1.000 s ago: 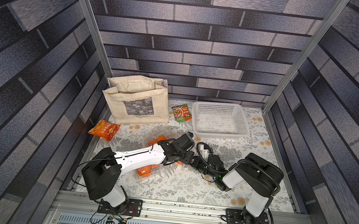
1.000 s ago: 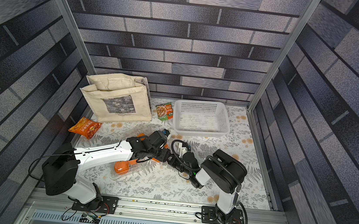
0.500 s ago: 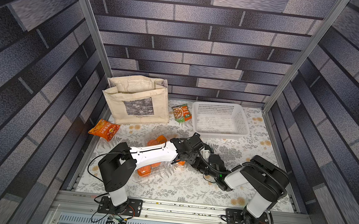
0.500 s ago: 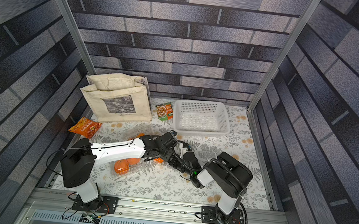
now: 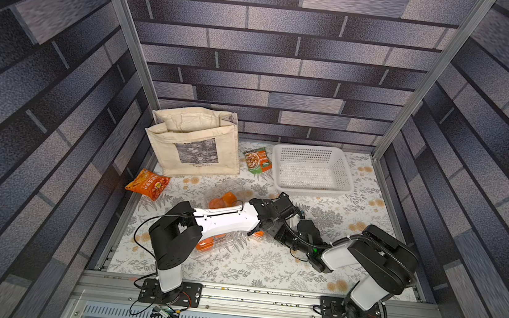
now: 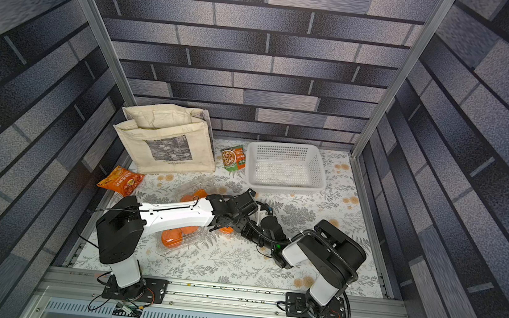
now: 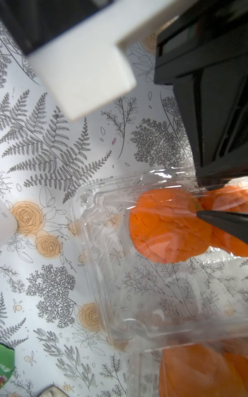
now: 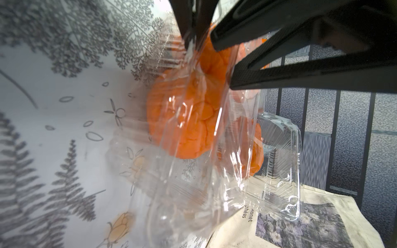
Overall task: Take oranges out of containers
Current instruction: Open the packing box at the center of the board.
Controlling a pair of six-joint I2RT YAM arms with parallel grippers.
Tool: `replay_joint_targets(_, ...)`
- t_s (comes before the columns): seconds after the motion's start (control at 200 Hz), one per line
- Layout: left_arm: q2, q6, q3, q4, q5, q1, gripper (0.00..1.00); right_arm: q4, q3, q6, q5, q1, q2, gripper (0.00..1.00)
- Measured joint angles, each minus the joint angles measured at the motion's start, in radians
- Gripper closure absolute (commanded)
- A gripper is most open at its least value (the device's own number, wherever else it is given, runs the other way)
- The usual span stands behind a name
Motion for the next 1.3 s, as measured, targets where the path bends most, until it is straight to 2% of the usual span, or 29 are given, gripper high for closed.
replay_joint_targets(0.045,0.010,0.006,0.011,-0.008,-0.002,-0.003,0.87,-0.001,-0.002,0.000,0.001,0.000,-0.002,1.00)
replay_joint_targets(0.095,0.019,0.008,0.023,-0.018,-0.004,-0.006,1.00,-0.003,-0.003,0.000,0.003,0.000,-0.005,1.00)
replay_joint_targets(0.326,0.019,0.031,0.039,-0.034,-0.008,-0.007,1.00,0.000,-0.012,-0.003,0.013,0.000,-0.013,1.00)
replay_joint_targets(0.416,-0.007,0.032,0.021,-0.021,0.027,0.016,1.00,0.013,-0.013,-0.003,0.013,0.000,-0.013,1.00)
replay_joint_targets(0.671,-0.181,0.027,-0.113,0.092,0.266,0.180,1.00,0.088,-0.028,0.005,0.035,0.000,-0.013,1.00)
replay_joint_targets(0.947,-0.303,0.019,-0.169,0.157,0.435,0.313,1.00,0.141,-0.045,0.015,0.043,0.000,-0.008,1.00)
replay_joint_targets(1.302,-0.386,-0.023,-0.207,0.284,0.501,0.444,1.00,0.180,-0.105,0.049,0.058,0.000,0.027,1.00)
